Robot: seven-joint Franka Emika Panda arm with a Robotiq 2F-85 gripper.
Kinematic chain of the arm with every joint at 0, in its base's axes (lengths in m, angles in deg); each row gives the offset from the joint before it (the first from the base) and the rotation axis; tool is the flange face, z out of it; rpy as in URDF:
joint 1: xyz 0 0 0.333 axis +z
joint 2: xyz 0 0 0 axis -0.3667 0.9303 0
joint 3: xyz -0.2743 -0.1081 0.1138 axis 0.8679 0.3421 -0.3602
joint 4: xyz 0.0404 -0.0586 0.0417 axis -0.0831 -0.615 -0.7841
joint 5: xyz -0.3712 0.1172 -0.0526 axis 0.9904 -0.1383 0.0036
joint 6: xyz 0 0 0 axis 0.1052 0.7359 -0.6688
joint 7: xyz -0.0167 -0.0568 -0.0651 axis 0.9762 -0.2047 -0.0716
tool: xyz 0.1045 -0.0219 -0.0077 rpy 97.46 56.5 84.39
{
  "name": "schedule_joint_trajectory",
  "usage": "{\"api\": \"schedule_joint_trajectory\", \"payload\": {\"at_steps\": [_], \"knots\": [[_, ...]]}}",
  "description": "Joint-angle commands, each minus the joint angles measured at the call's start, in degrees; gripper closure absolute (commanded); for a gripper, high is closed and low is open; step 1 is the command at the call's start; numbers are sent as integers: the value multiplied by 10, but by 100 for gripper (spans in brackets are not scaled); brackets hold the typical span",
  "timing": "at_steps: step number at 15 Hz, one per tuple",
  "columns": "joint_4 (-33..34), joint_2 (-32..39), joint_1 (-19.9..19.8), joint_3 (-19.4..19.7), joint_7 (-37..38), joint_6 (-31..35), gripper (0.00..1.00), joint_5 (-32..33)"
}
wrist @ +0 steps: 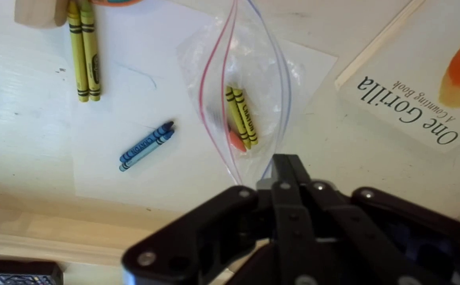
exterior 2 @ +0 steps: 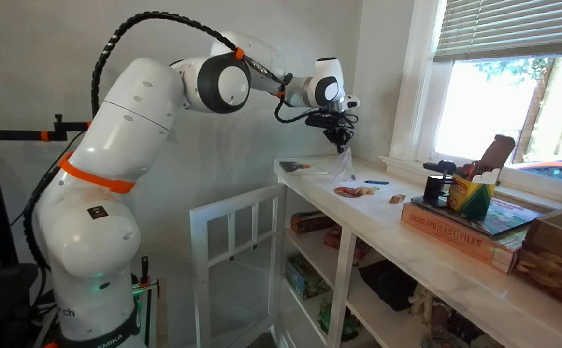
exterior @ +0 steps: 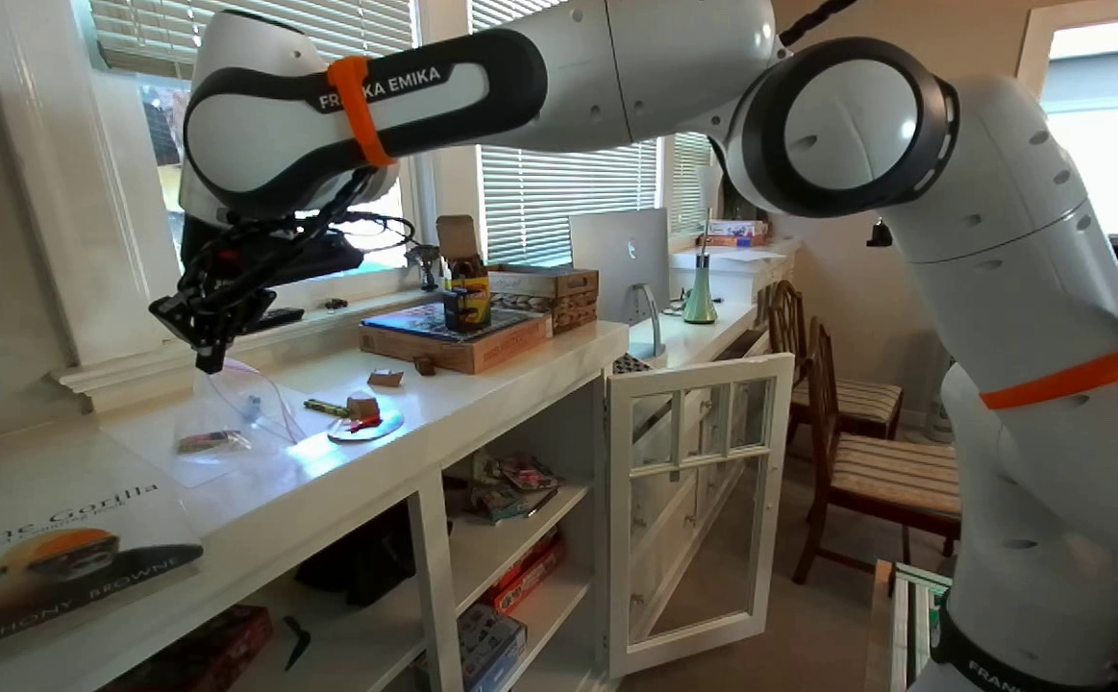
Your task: Move the clear plastic to the right then open it.
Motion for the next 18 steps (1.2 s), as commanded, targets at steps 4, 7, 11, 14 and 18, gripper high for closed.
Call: {"api": "schedule_joint_trajectory", "payload": {"at_steps": [4, 7, 11, 14, 18], "knots": [[-34, -30, -3, -5, -15, -10, 100, -6], [-46, -41, -3, -4, -16, -28, 100, -6], [-63, -58, -7, -6, -23, -57, 100, -13], [-77, -72, -6, -4, -31, -68, 100, -6], [-96, -77, -4, 0, -45, -52, 100, 4]]}}
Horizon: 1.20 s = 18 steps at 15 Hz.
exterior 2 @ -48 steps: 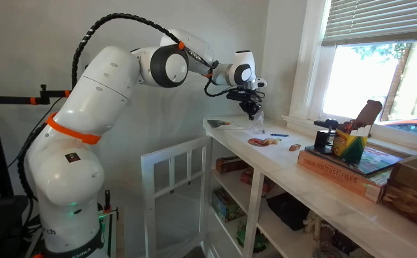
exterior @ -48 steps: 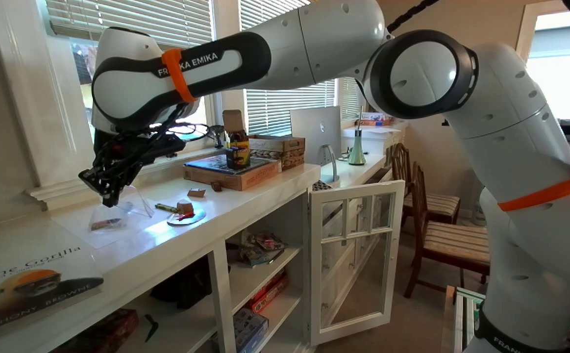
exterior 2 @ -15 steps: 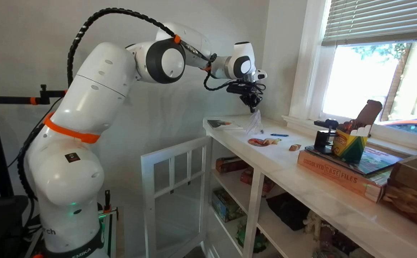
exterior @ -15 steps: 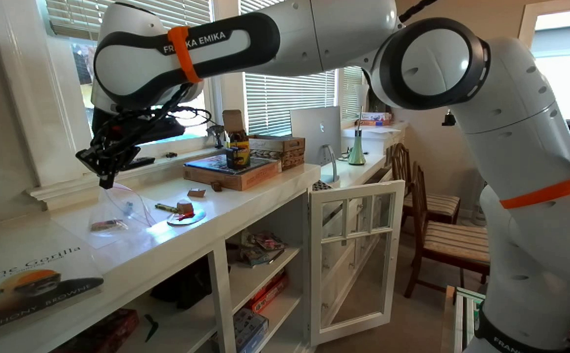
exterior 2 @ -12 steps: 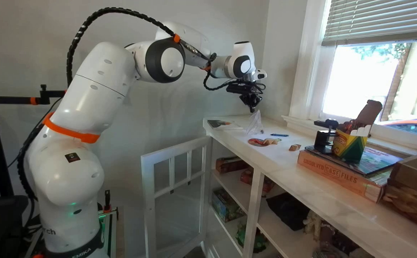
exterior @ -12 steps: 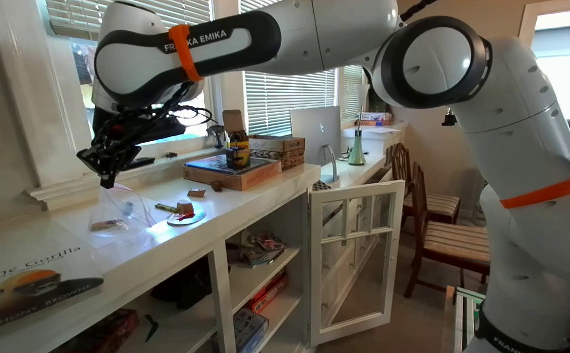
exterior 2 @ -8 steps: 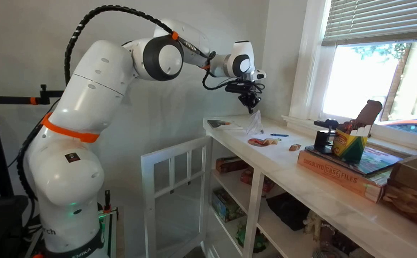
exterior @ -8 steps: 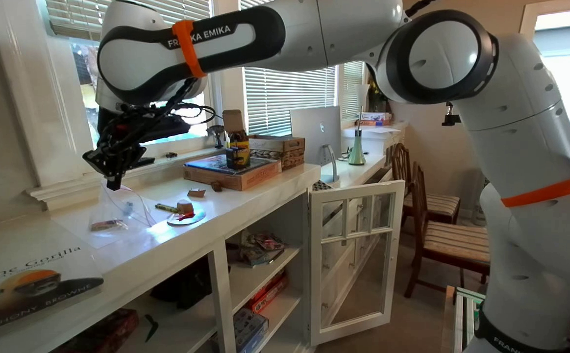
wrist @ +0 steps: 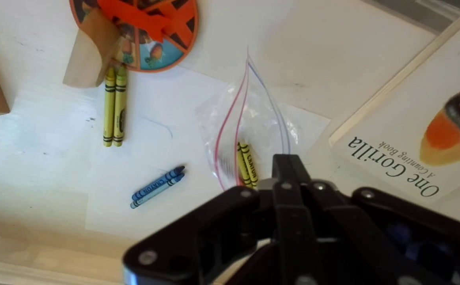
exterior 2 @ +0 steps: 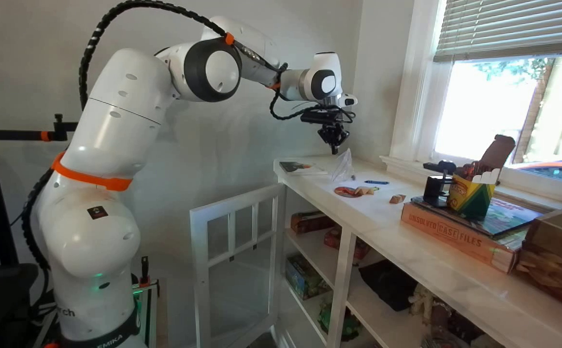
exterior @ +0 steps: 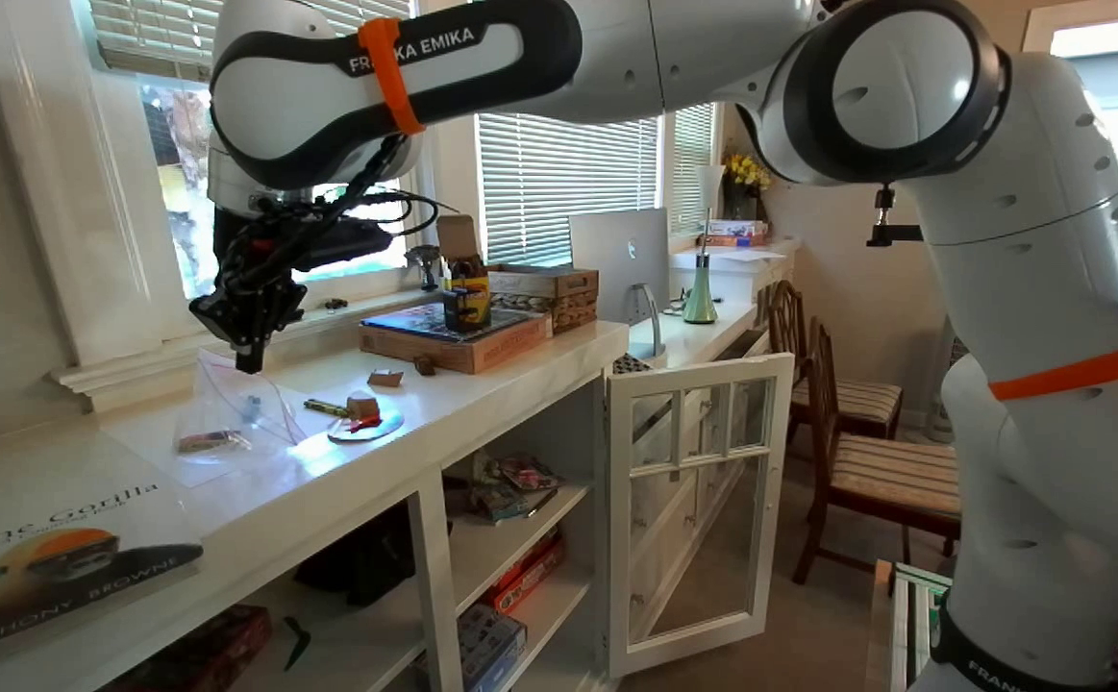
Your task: Move the clear plastic to the right then open it.
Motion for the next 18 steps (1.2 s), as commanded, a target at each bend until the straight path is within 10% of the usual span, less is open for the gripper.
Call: {"api": "schedule_joint_trajectory", "payload": {"at_steps": [1, 18], "knots": [[-41, -20, -4, -2, -28, 15, 100, 2], [-100, -8, -64, -70, -42, 169, 100, 61]]}}
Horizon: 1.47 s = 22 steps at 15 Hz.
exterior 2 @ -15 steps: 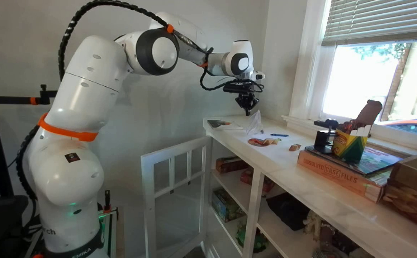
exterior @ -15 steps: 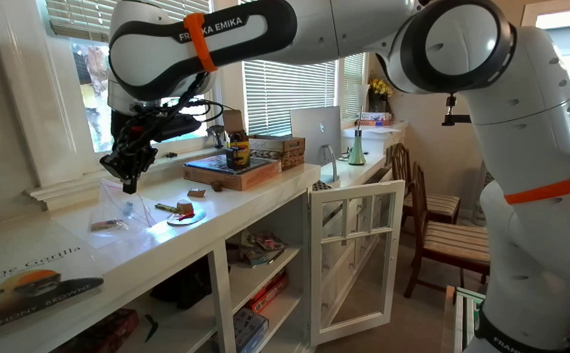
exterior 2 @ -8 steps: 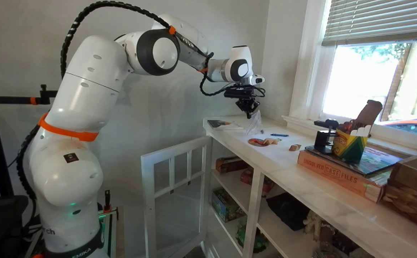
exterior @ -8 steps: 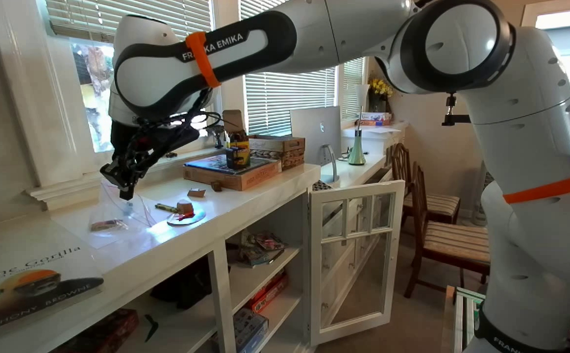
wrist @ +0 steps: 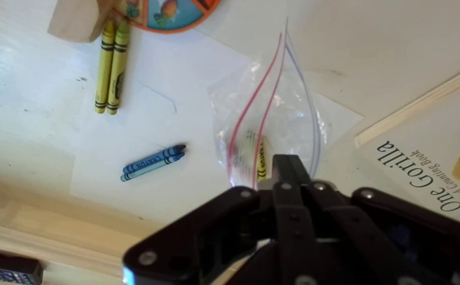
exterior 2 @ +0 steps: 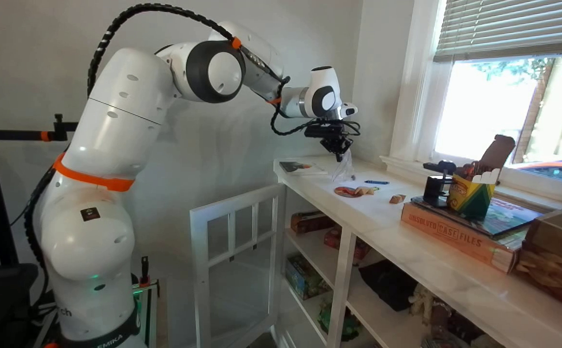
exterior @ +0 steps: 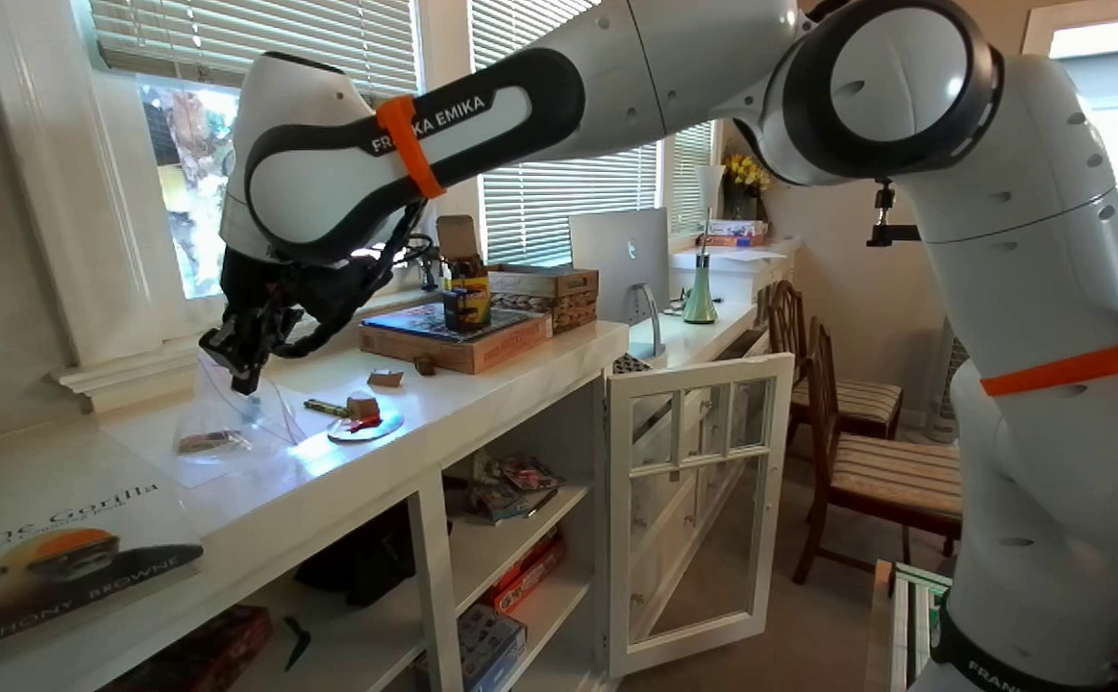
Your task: Move the clear plastic to the right then open it.
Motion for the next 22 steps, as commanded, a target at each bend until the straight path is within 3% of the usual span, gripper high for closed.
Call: {"api": "schedule_joint_trajectory", "payload": {"at_steps": [1, 3, 4, 6, 15, 22], "knots": [[-23, -6, -15, -16, 5, 30, 100, 11], [-28, -8, -17, -19, 5, 37, 100, 9], [-29, -8, -18, -20, 6, 38, 74, 8], [-31, -9, -19, -21, 6, 42, 68, 8], [-35, -11, -21, -24, 6, 46, 1, 7], [-37, -13, -25, -26, 5, 46, 0, 4]]}}
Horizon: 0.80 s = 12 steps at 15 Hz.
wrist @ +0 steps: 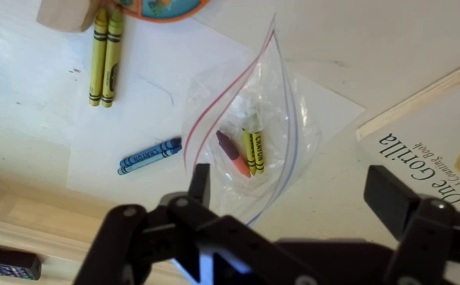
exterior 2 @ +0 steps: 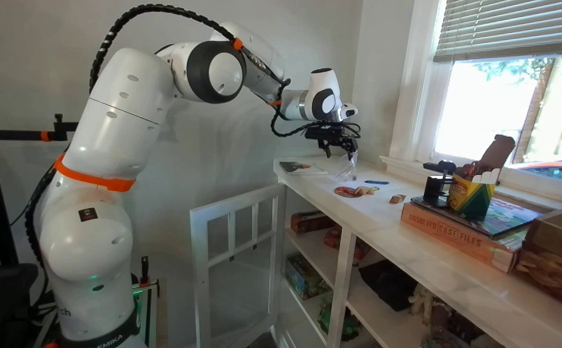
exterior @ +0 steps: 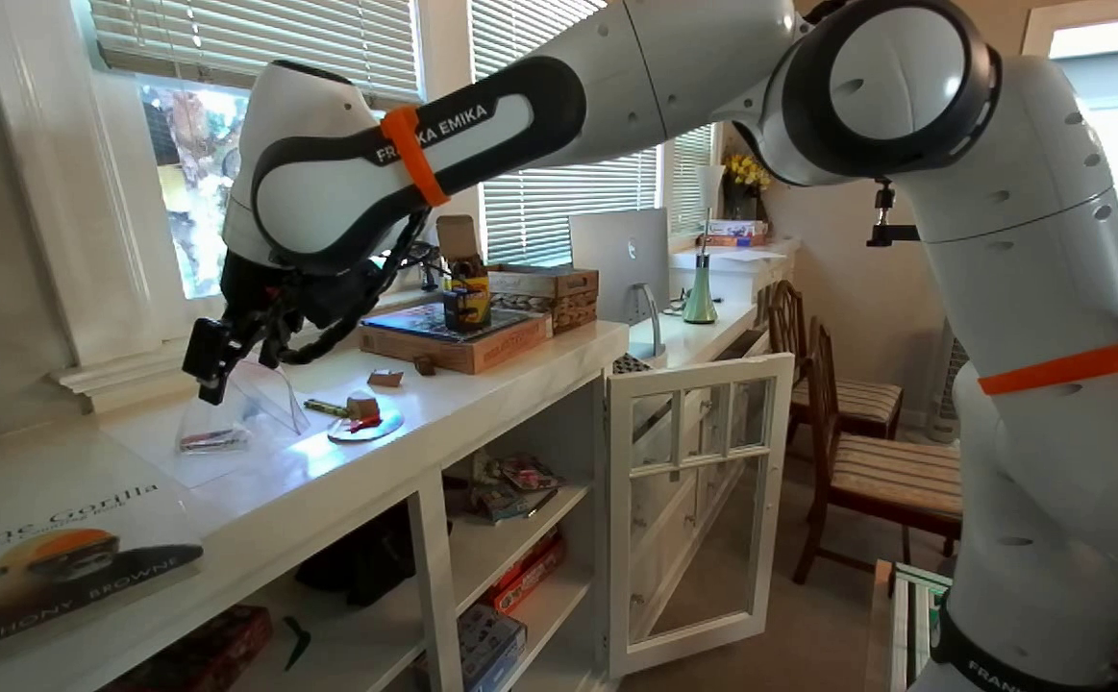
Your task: Move the clear plastic to the right then open it.
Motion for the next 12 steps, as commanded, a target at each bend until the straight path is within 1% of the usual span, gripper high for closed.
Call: {"api": "schedule_joint_trajectory", "payload": {"at_steps": [1, 3, 4, 5, 8, 11, 12], "knots": [[-24, -13, -11, -11, 4, 14, 0, 1], [-23, -13, -15, -17, 1, 17, 0, -9], [-23, -14, -18, -21, -2, 21, 25, -17], [-23, -14, -20, -25, -5, 25, 26, -23], [-23, -20, -23, -31, -5, 38, 51, -30], [-23, -32, -20, -31, -1, 31, 73, -22], [-23, -36, -21, -32, -1, 26, 82, -24]]}}
